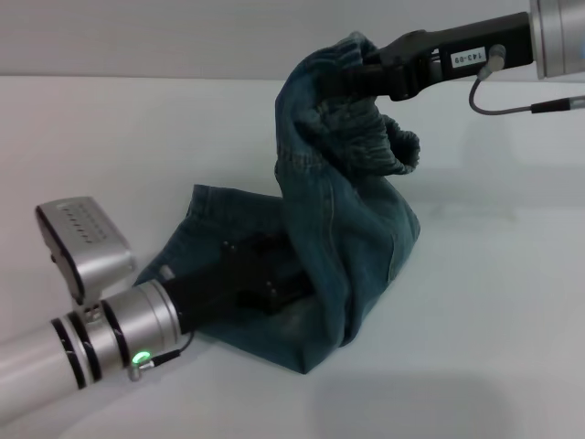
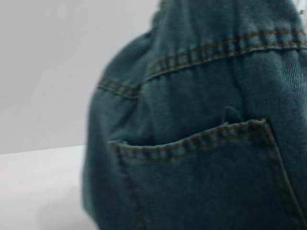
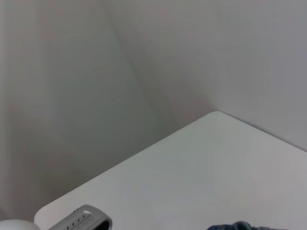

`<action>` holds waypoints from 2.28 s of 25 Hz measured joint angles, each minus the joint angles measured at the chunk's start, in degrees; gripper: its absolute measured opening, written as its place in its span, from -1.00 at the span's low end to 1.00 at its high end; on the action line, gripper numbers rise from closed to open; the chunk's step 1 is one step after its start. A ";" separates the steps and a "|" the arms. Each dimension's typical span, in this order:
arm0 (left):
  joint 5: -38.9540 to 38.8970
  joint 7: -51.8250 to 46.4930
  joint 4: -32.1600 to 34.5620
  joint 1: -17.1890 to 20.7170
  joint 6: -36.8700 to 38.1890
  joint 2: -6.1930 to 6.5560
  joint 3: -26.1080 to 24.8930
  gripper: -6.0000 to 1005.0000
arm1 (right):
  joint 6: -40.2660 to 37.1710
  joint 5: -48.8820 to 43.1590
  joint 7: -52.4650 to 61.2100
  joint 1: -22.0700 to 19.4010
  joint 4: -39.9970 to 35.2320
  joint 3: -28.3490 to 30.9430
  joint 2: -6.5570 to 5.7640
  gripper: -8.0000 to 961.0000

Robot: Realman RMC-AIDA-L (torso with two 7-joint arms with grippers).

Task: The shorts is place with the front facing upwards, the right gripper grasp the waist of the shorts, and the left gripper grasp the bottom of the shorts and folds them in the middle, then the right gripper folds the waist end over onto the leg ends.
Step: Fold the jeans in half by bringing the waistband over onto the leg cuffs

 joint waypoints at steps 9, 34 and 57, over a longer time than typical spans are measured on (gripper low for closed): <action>4.48 -4.79 -1.31 -0.18 1.17 1.80 -1.29 0.39 | 0.47 -0.57 0.00 -0.64 0.14 0.16 -0.03 -0.85; 8.23 -0.08 -7.27 2.50 3.41 4.13 -30.55 0.39 | 3.08 -1.32 -5.98 2.26 5.51 -5.10 3.51 -0.82; 7.98 6.62 -6.75 1.22 -2.65 0.45 -32.32 0.39 | 11.40 -0.75 -9.59 5.06 6.24 -14.29 5.03 -0.02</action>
